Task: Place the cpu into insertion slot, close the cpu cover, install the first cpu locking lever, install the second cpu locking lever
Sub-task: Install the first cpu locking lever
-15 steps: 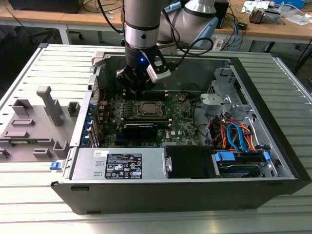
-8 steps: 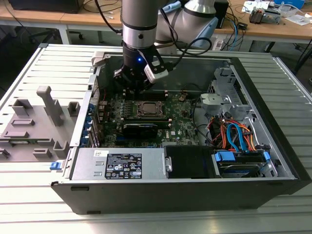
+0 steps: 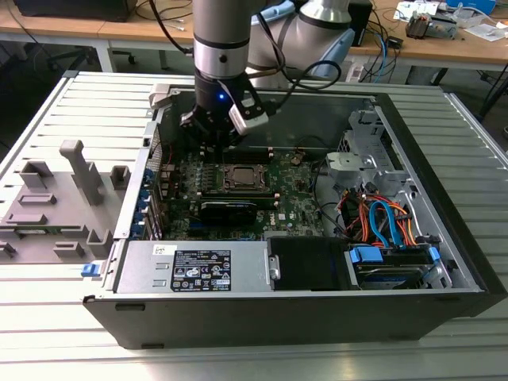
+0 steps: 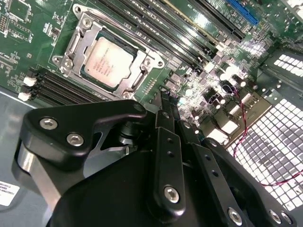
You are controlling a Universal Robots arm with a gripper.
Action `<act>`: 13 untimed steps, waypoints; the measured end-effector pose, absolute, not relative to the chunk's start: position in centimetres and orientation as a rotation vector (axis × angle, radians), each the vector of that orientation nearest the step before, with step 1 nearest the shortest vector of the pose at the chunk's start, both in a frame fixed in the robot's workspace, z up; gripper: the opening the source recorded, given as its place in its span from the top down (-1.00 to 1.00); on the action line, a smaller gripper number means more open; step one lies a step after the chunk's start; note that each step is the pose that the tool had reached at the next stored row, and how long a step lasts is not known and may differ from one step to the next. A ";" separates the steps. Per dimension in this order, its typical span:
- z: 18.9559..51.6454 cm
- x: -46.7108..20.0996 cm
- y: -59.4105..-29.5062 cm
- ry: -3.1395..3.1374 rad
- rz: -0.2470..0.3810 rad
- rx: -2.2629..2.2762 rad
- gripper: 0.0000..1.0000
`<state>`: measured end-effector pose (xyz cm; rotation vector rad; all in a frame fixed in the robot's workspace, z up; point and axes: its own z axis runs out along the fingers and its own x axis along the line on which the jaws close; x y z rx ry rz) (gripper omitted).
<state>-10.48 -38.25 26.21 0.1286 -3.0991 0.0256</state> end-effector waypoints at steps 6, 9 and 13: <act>26.2 -11.0 -37.3 -3.099 0.025 0.129 0.79; 26.2 -11.2 -36.6 -3.099 0.025 0.129 0.79; 26.2 -11.6 -36.0 -3.099 0.018 0.129 0.79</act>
